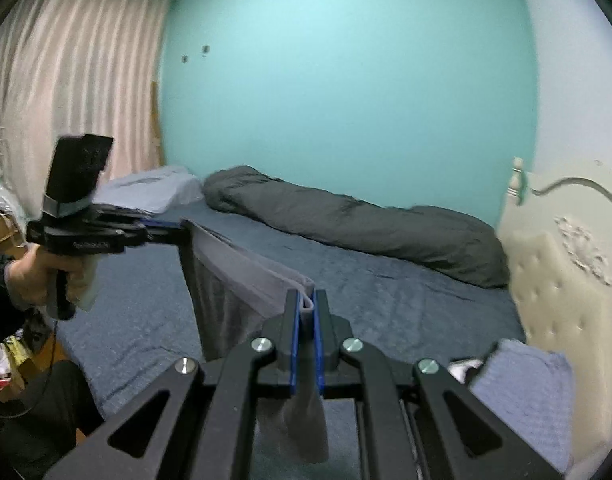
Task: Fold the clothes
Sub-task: 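Lift the folded briefs with both tools and carry them toward the headboard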
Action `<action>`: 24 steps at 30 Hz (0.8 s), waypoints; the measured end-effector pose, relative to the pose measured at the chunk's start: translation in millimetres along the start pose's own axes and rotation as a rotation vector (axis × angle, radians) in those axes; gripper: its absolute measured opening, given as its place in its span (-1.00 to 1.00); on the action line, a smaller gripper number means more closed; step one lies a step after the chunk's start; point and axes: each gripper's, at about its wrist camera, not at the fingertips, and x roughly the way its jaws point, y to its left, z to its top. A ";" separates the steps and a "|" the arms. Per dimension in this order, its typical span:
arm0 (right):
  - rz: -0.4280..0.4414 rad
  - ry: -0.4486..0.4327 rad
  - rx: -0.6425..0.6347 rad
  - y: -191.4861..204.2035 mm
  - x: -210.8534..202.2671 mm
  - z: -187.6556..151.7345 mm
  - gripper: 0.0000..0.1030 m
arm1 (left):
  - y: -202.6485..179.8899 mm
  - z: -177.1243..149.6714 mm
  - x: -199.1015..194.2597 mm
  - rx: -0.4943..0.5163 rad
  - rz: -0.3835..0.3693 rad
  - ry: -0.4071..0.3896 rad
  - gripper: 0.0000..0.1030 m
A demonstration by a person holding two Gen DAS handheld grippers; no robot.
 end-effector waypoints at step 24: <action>-0.268 0.013 0.139 -110.7 -144.2 -25.7 -0.89 | -148.3 65.9 91.0 0.056 -0.229 0.010 -0.94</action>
